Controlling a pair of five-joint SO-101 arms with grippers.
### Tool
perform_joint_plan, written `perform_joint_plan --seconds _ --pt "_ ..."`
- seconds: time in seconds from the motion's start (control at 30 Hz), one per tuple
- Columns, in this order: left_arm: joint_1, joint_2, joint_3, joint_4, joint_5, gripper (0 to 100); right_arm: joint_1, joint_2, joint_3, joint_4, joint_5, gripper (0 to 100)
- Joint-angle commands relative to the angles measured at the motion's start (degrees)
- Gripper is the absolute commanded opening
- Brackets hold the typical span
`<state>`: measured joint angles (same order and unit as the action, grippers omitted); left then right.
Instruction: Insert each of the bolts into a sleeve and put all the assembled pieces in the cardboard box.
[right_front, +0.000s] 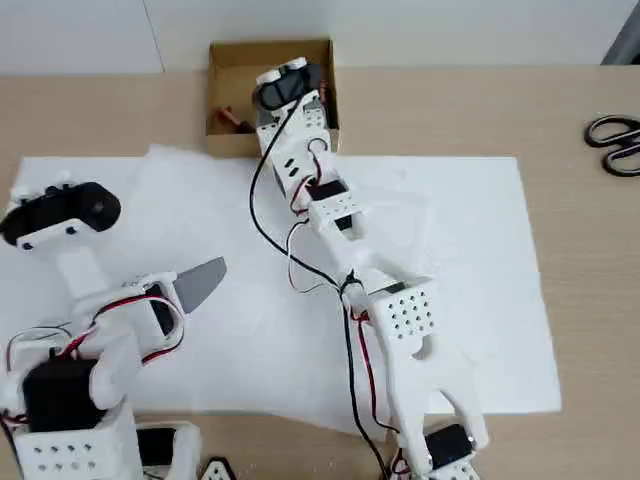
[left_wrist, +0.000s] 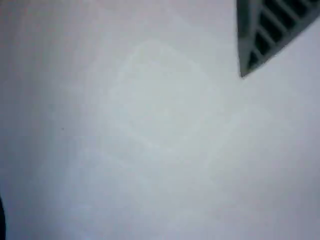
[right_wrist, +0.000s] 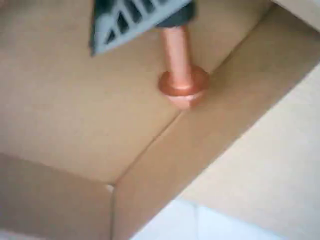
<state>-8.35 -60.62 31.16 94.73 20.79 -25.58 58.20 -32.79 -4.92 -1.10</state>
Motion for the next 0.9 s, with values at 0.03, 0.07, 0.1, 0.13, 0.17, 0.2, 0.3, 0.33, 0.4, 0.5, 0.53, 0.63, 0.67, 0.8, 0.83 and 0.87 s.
perform_joint_plan --seconds 0.03,0.07,0.1,0.13,0.17,0.2,0.3,0.33,0.4,0.5,0.53,0.63,0.67,0.8,0.83,0.87 --pt "-0.18 -0.53 -2.59 0.00 -0.44 38 1.19 -6.81 -3.08 0.48 0.62 26.6" --pt "-0.18 -0.53 -2.68 -0.09 -0.53 38 1.63 -8.40 -3.08 0.57 0.70 26.6" --pt "-0.18 -0.53 -2.95 -0.44 -0.62 38 2.33 -10.15 -3.08 0.66 0.70 26.6" --pt "-0.18 -0.53 -3.65 -1.23 -0.62 38 2.95 -11.91 -3.08 0.75 0.70 26.6" --pt "-0.18 -0.53 -4.70 -1.93 -0.62 38 3.47 -13.93 -3.08 1.63 0.70 26.6" --pt "-0.18 -0.53 -6.20 -2.55 -0.70 38 4.18 -16.04 -3.08 2.86 0.70 26.7" --pt "-0.18 -0.53 -12.26 -4.04 -0.62 38 5.93 -23.52 -3.08 8.57 0.70 26.8" --pt "-0.18 -0.53 -14.20 -4.31 -0.53 38 6.55 -26.24 -2.99 11.03 0.70 26.8" --pt "-0.18 -0.53 -17.36 -4.13 -0.53 38 7.78 -32.04 -2.99 16.84 0.70 26.8" --pt "-0.18 -0.70 -20.97 -3.78 -0.53 38 8.92 -41.71 -2.81 28.18 0.70 26.8" --pt "-0.18 -1.32 -22.20 -2.46 -0.53 38 9.19 -44.97 -2.73 32.84 0.70 26.8" --pt "0.26 -5.98 -24.75 0.00 -0.44 38 8.92 -54.90 -2.73 49.10 0.62 26.8" --pt "0.26 -8.09 -25.01 -0.09 -0.44 38 8.84 -58.15 -2.73 54.99 0.62 26.8" --pt "0.09 -18.02 -24.22 0.00 -0.44 38 9.10 -70.37 -2.73 76.26 0.53 26.8" --pt "0.00 -19.60 -23.69 0.00 -0.44 38 9.10 -71.96 -2.73 78.99 0.53 26.8" --pt "0.00 -21.89 -22.64 0.00 -0.44 38 9.10 -74.07 -2.73 83.12 0.53 26.8"
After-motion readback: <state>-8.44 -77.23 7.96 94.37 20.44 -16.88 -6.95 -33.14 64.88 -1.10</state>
